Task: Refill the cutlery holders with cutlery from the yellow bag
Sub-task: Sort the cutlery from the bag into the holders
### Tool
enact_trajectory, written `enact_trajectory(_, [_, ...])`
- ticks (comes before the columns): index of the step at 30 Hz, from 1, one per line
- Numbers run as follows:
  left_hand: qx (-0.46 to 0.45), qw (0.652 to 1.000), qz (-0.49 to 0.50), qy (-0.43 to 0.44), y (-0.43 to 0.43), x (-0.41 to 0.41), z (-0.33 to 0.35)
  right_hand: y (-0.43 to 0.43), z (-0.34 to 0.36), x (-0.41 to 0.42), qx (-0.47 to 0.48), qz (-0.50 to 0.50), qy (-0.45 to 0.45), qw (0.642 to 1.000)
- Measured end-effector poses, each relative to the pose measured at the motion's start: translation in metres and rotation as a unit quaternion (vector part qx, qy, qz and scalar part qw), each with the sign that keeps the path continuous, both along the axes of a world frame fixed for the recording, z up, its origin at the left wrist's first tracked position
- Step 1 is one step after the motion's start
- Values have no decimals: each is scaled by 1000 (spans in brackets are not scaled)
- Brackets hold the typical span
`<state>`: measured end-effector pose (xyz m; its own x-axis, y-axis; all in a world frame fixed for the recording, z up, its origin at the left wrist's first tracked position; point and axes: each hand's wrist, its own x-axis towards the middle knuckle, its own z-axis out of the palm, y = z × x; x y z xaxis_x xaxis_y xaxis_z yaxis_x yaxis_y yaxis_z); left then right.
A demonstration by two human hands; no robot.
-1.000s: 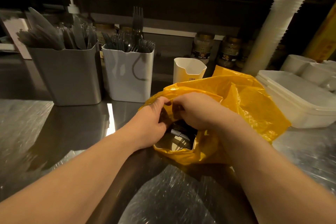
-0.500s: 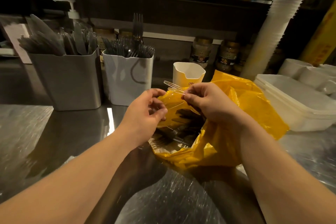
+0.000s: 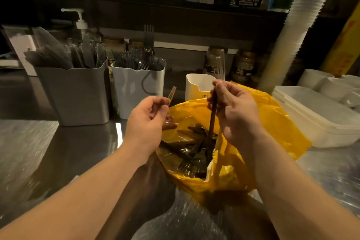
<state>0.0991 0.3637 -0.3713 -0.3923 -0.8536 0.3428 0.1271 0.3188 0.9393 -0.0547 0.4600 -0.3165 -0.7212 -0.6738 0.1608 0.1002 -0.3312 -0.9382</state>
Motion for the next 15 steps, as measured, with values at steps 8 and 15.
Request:
enact_trajectory(8, [14,999,-22,-24,3,1,0,-11,-17,-10,82,-70,104,989])
enact_trajectory(15, [88,993,-71,-33,5,0,1,-11,-29,-26,150,-145,357,910])
